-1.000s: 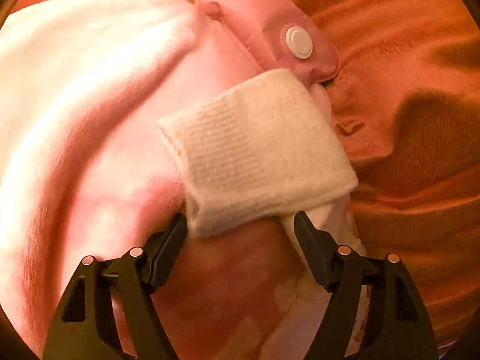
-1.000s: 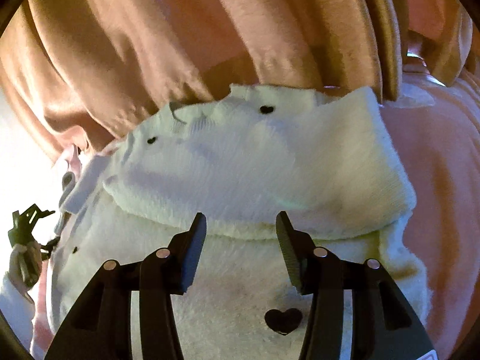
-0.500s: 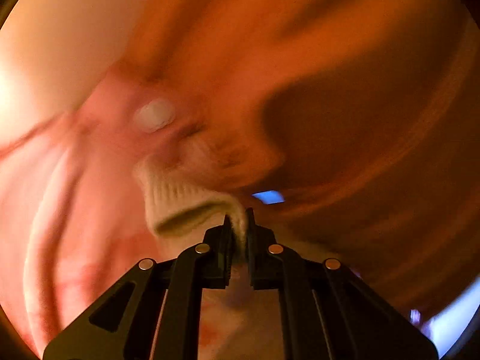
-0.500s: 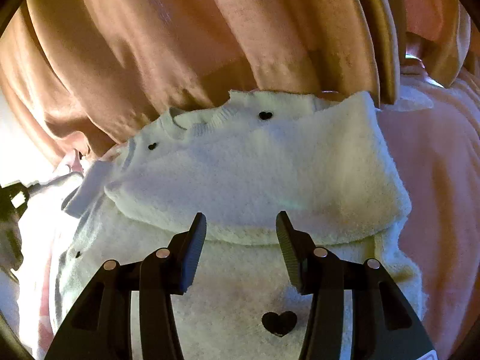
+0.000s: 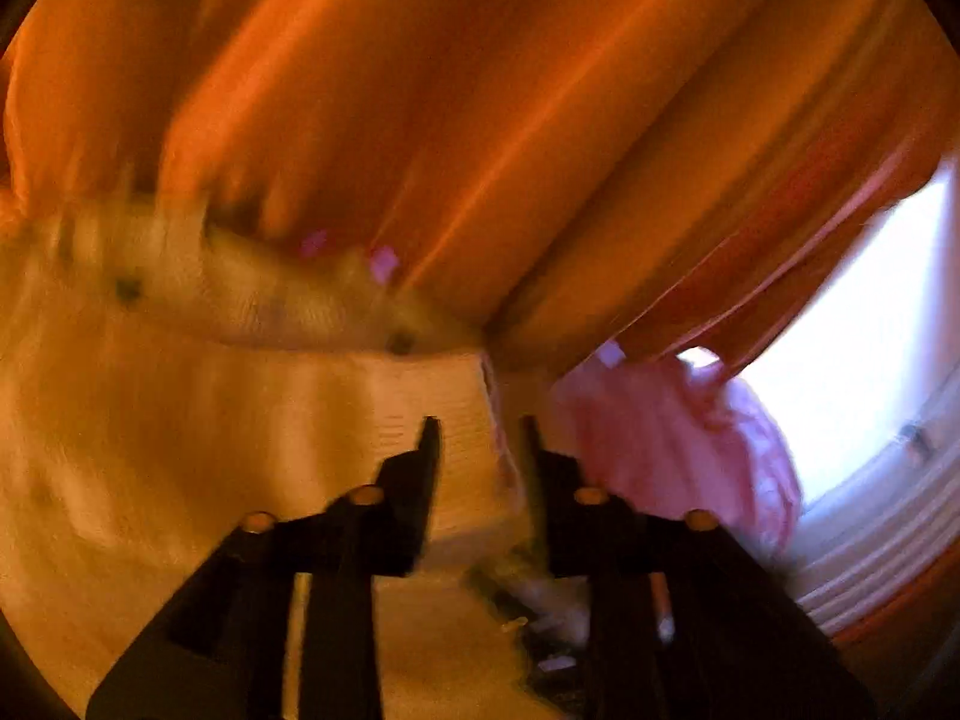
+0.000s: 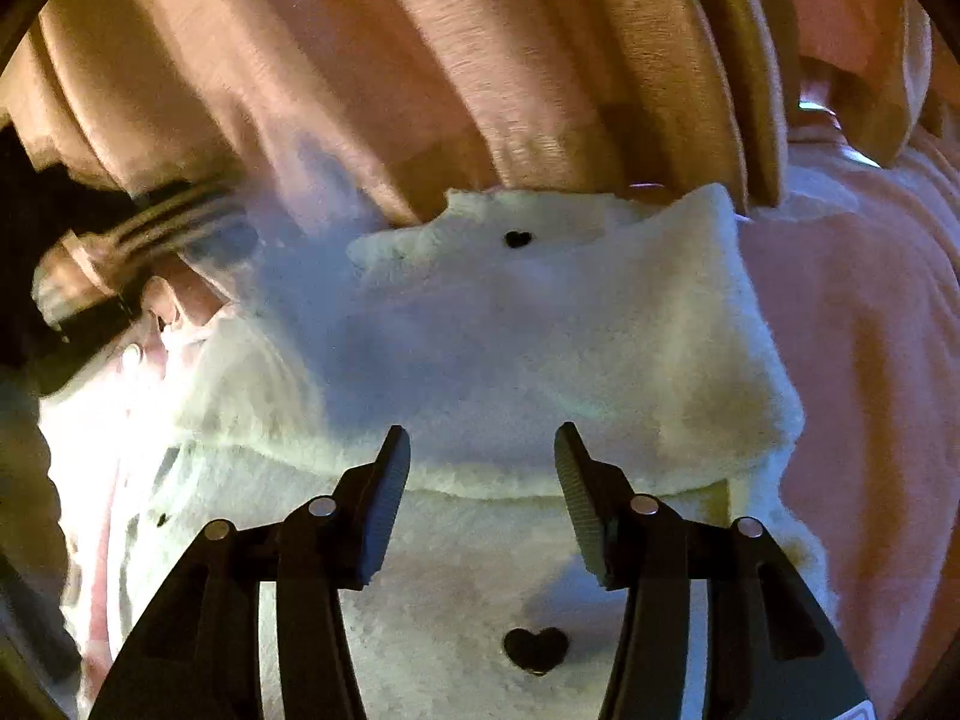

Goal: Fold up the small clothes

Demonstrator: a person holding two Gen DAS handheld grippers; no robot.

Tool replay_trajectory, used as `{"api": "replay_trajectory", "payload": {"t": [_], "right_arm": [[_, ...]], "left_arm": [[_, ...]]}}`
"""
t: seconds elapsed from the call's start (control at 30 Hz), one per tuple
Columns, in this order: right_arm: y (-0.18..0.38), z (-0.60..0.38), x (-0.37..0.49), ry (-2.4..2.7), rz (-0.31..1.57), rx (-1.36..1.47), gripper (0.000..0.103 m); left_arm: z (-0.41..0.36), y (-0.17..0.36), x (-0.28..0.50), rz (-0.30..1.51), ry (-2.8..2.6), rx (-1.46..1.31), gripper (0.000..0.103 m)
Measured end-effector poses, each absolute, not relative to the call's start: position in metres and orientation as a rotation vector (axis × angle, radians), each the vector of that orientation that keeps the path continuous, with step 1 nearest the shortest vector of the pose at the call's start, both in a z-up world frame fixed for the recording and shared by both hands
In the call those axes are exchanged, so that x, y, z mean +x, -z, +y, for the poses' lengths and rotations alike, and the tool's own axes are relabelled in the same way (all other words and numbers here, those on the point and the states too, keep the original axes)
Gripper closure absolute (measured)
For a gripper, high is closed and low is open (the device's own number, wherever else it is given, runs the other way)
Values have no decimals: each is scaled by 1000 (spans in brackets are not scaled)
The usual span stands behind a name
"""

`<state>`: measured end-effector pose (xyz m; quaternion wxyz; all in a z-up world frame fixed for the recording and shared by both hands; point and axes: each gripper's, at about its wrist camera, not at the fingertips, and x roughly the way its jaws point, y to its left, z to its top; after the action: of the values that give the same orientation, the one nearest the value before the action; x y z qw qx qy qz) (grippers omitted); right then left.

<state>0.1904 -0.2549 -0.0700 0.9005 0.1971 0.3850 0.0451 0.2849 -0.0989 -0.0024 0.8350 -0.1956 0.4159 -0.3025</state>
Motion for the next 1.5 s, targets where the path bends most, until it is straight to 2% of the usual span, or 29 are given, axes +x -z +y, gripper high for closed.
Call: {"api": "replay_trajectory", "payload": {"t": [0.03, 0.13, 0.27, 0.5, 0.6, 0.63, 0.67, 0.7, 0.73, 0.77, 0.8, 0.83, 0.87, 0.93, 1.0, 1.03, 1.07, 1.17, 1.27, 1.33, 1.4, 1.43, 1.5], "right_arm": [[69, -257, 190, -93, 794, 414, 52], [66, -260, 192, -111, 794, 419, 49], [68, -264, 195, -146, 797, 478, 48], [87, -269, 218, -131, 855, 570, 48], [96, -266, 225, -145, 878, 620, 47], [97, -264, 229, -157, 881, 637, 52], [97, -261, 234, -181, 883, 653, 70], [96, -258, 238, -194, 889, 659, 80], [93, -254, 244, -208, 897, 661, 95], [86, -247, 251, -226, 889, 647, 97], [76, -242, 254, -234, 870, 618, 97], [61, -237, 256, -240, 842, 577, 98], [44, -232, 255, -253, 803, 543, 102], [-2, -229, 242, -318, 666, 508, 102], [-25, -234, 227, -309, 562, 455, 102], [-21, -238, 227, -250, 560, 403, 102], [3, -244, 240, -152, 652, 333, 102], [81, -266, 267, -57, 934, 377, 102], [68, -272, 252, -95, 855, 423, 102], [51, -273, 243, -135, 808, 451, 99], [53, -274, 242, -107, 823, 445, 71], [61, -274, 246, -81, 856, 436, 47], [77, -272, 254, -63, 913, 448, 45]], "left_arm": [[-95, 12, 285, 896, 639, -442, 71], [-59, 31, 276, 891, 592, -532, 51], [12, 35, 250, 811, 430, -613, 39], [133, 74, 239, 837, 137, -890, 36], [148, 90, 240, 834, 105, -978, 36], [149, 91, 242, 834, 99, -986, 36], [147, 91, 247, 828, 95, -988, 38], [147, 91, 252, 820, 105, -991, 40], [148, 87, 257, 817, 115, -992, 50], [148, 85, 263, 809, 123, -991, 65], [152, 78, 266, 790, 115, -984, 73], [153, 68, 268, 749, 119, -967, 88], [155, 56, 270, 697, 131, -938, 90], [154, 25, 260, 578, 135, -851, 90], [153, 21, 252, 556, 108, -810, 90], [152, 27, 250, 577, 85, -788, 90], [150, 38, 250, 611, 61, -772, 90], [154, 84, 248, 741, -8, -811, 92], [155, 94, 242, 743, -11, -810, 92], [153, 90, 239, 744, -9, -789, 92], [151, 88, 239, 748, -2, -778, 92], [150, 89, 241, 752, -1, -773, 92], [149, 91, 243, 758, -2, -777, 92]]}}
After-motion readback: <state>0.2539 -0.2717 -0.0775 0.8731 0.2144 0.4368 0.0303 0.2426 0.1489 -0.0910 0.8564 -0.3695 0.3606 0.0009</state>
